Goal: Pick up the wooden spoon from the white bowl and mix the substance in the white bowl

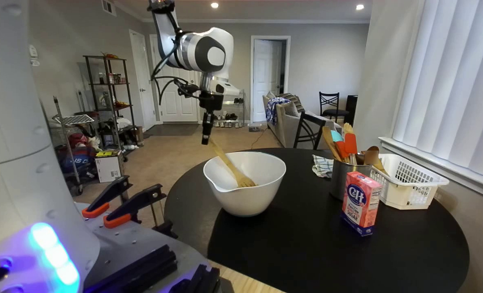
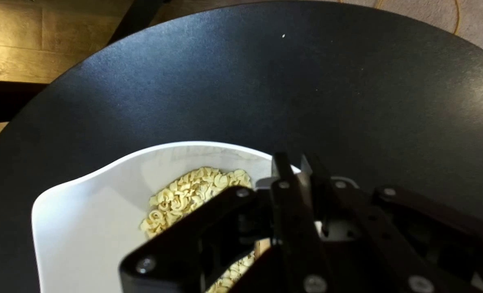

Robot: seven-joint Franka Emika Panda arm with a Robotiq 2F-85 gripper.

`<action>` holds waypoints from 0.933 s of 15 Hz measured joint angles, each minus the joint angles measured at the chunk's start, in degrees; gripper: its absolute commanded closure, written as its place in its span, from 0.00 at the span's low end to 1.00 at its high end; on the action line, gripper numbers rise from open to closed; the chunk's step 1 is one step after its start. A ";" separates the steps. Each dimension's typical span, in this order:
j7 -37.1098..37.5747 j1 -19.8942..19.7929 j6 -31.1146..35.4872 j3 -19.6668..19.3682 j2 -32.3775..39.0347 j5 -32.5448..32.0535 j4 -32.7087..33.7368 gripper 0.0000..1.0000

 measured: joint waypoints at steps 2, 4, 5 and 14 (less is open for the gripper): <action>2.47 1.70 0.00 -2.07 0.00 -2.64 -0.28 0.97; 5.00 3.18 0.00 -3.85 0.00 -5.34 -0.54 0.97; 6.20 3.74 -0.11 -4.57 0.00 -6.49 -0.70 0.97; 8.54 1.60 -21.66 -2.44 1.45 -5.72 5.49 0.97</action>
